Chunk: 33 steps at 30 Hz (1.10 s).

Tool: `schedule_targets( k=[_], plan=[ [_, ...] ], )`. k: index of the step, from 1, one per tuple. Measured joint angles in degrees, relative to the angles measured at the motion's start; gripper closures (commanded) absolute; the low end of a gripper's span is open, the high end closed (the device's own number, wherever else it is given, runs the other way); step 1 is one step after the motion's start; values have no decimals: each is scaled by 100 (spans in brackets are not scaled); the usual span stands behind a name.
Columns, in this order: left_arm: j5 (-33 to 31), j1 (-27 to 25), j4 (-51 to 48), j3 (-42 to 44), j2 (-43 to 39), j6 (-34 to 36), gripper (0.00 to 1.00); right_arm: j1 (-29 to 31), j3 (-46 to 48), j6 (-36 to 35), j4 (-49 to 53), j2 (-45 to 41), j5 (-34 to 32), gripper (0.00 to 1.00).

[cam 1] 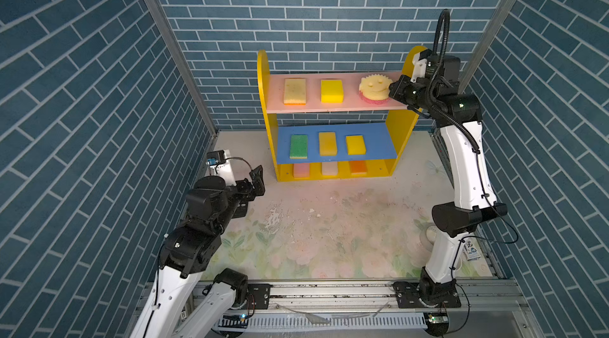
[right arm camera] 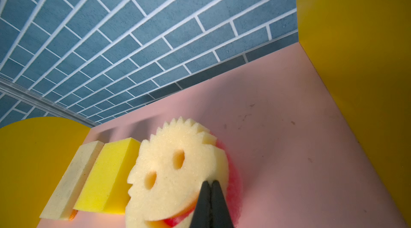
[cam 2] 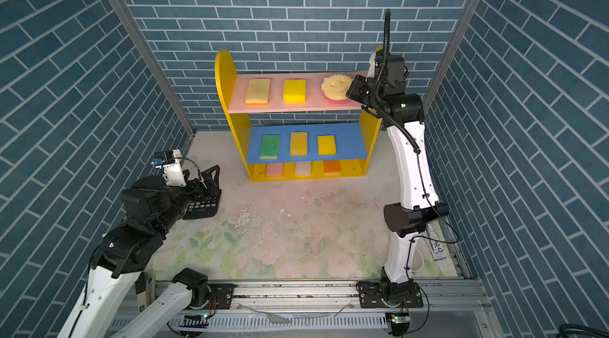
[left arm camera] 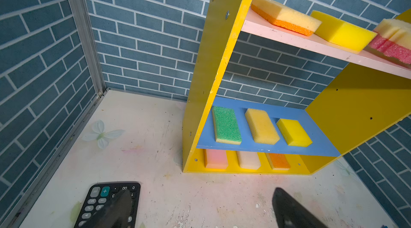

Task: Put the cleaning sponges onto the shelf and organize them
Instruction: 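Push the smiley sponge with the right gripper to straighten it on the shelf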

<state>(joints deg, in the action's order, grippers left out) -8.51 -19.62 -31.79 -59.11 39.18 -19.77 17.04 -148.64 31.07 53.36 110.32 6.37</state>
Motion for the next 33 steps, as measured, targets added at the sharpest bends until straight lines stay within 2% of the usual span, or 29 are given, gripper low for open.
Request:
schedule_targets(
  k=[16,22,27,33],
  plan=[
    [0,0,2,0,9,0,0,-26,184,20,9,24,144,99],
    [0,0,0,0,9,0,0,-33,192,28,-4,24,160,90],
    [-2,0,0,0,9,0,0,-55,192,61,-22,24,162,77],
    [0,0,0,0,9,0,0,-74,192,63,-20,24,157,69]
  ],
)
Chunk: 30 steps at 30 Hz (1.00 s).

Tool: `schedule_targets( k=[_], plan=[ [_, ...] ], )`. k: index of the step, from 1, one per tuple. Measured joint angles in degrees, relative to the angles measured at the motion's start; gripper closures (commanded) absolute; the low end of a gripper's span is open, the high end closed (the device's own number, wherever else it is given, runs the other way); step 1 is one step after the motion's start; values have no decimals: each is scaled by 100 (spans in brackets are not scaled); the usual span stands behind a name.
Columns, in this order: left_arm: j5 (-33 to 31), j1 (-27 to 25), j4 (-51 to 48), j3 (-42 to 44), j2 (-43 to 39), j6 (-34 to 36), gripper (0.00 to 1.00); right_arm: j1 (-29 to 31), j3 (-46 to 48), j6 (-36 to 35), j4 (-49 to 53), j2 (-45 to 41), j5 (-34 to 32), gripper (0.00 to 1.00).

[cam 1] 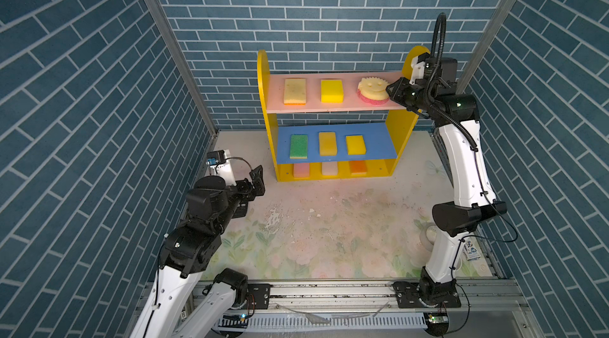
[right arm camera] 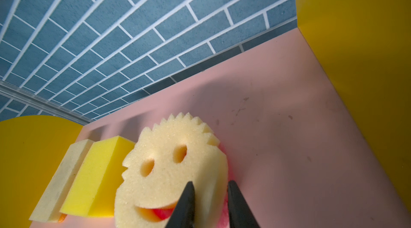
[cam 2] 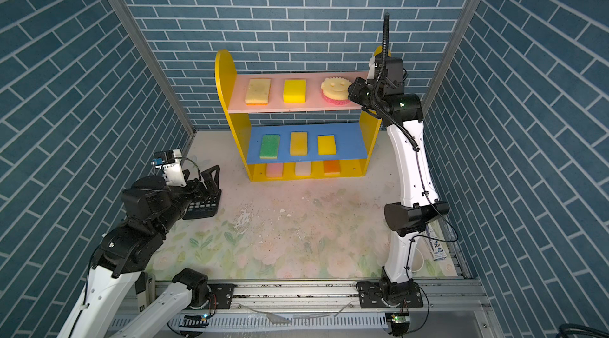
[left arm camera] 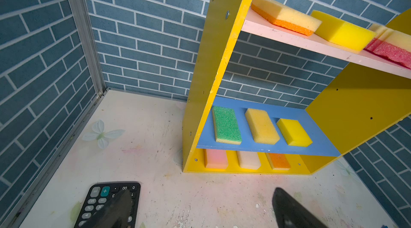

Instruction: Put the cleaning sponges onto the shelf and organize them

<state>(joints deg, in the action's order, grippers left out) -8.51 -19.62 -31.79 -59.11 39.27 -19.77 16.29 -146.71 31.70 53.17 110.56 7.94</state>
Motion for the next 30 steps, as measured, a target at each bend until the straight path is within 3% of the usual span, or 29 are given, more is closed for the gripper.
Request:
schedule_targets(
  k=[5,22,30],
  plan=[
    [0,0,-2,0,0,0,0,-7,0,4,0,0,4,64],
    [-2,0,0,0,-4,0,0,-13,-26,2,17,-66,70,58],
    [-66,0,4,0,-4,2,0,-13,529,-26,-61,-1025,42,54]
  ],
)
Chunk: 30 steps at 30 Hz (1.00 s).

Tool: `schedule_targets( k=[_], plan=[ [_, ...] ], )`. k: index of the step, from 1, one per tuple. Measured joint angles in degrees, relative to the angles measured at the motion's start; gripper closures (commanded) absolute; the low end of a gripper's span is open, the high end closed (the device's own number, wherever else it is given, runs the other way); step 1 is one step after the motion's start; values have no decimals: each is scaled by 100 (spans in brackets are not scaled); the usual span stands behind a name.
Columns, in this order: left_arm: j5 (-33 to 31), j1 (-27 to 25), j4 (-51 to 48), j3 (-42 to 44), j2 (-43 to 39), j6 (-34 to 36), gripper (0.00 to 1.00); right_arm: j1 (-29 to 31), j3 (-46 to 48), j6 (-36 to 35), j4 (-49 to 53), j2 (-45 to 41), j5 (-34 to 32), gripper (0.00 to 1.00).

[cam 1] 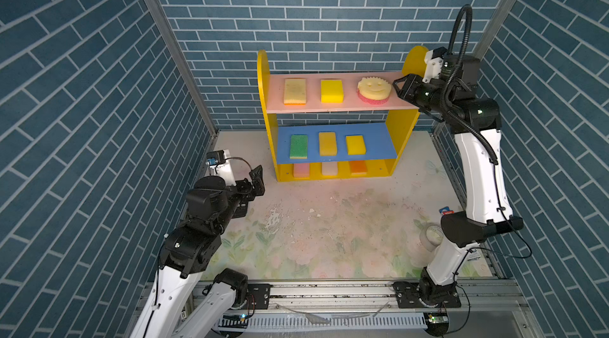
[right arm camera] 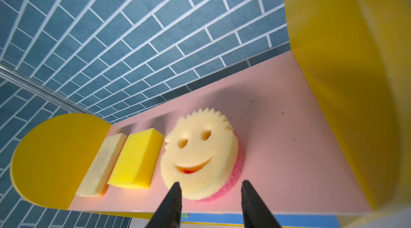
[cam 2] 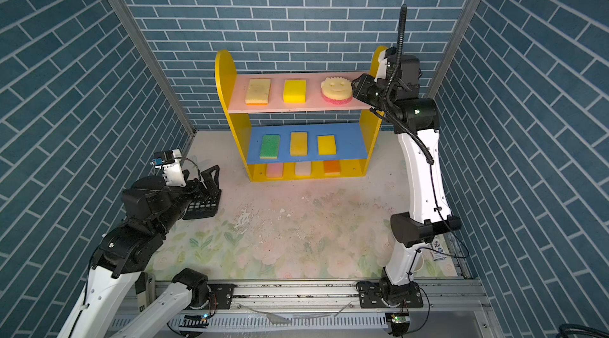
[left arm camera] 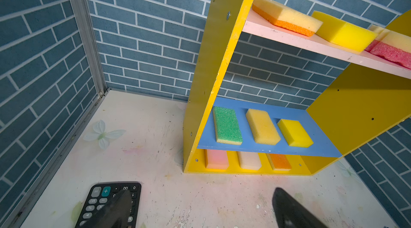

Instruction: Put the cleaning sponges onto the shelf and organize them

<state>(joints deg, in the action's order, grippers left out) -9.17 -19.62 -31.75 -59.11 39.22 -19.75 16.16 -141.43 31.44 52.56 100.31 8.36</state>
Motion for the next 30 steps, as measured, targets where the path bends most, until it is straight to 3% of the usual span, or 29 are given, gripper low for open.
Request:
schedule_targets(
  k=[6,9,10,11,20,25,30],
  plan=[
    [-317,0,57,33,-57,-2,0,-7,2072,-170,-675,-1506,-22,46],
    [-643,0,109,140,-173,-11,0,-7,3611,-330,-1263,-2341,-254,34],
    [-776,0,168,192,-216,-13,0,-9,4186,-402,-1515,-2625,-400,11],
    [-914,0,262,275,-275,-7,0,-11,4717,-439,-1744,-2883,-564,1],
    [-1593,0,1412,1523,-603,297,0,-11,8605,-927,-3882,-4494,-2048,1],
    [-1954,2,2216,2059,-393,907,0,-20,9711,-1392,-4629,-4520,-2634,1],
    [-2439,4,3259,2577,387,1392,0,-116,10448,-1827,-5440,-4179,-2942,1]
  ],
)
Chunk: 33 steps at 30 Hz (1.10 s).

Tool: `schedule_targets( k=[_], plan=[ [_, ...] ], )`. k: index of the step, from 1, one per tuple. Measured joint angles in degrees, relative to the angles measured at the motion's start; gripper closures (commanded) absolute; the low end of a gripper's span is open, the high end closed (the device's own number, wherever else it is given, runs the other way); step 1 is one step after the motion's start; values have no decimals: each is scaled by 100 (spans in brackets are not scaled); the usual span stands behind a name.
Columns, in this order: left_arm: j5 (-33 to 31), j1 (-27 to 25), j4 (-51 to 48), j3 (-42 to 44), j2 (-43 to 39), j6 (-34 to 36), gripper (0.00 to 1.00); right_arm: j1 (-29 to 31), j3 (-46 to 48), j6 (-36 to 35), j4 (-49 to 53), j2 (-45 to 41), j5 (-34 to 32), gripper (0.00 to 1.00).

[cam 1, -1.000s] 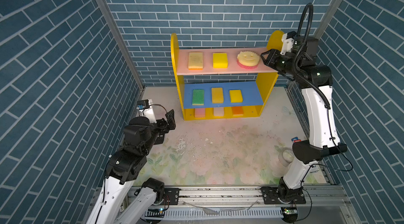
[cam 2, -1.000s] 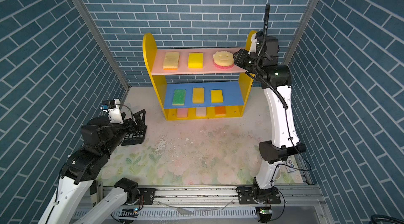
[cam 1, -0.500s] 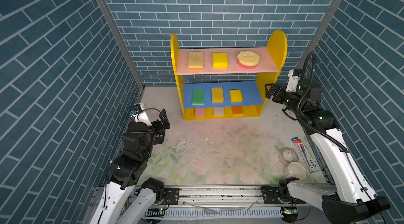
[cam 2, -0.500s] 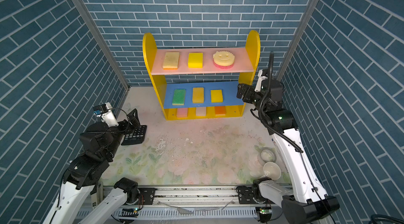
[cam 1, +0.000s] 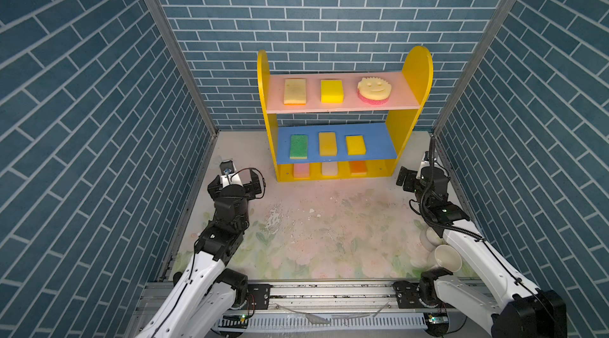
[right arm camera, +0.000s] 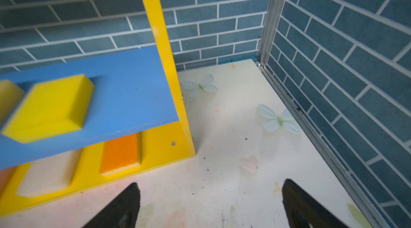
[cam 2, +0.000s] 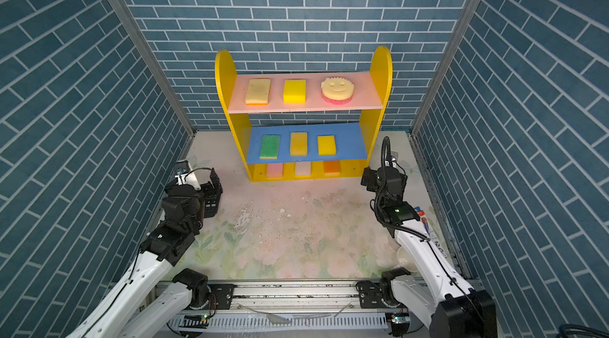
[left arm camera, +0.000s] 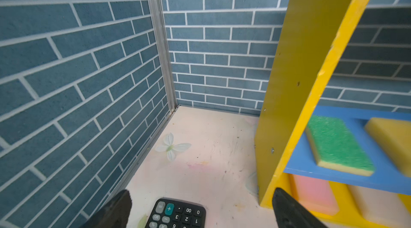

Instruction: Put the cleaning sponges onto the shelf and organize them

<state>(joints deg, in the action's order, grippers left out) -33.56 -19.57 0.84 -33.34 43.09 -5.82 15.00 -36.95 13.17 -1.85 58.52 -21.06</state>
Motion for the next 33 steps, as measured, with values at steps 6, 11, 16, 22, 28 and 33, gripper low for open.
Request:
schedule_targets(
  k=[6,11,16,22,28,33],
  plan=[
    [-396,50,1294,367,1565,498,0,-404,426,-153,-669,680,-140,1],
    [-308,332,2096,350,2511,774,0,-852,640,-164,-1106,1025,-122,1],
    [-127,852,2444,210,3276,826,0,-1141,1381,-184,-2474,1217,-223,1],
    [411,1434,2723,216,3871,634,0,-1305,1888,-267,-3447,1711,-343,1],
    [905,1615,2841,221,4402,520,0,-1526,1762,-280,-4068,2275,-216,1],
    [1211,1604,3707,704,4221,549,0,-1694,1777,-332,-4426,2487,304,2]
  ],
)
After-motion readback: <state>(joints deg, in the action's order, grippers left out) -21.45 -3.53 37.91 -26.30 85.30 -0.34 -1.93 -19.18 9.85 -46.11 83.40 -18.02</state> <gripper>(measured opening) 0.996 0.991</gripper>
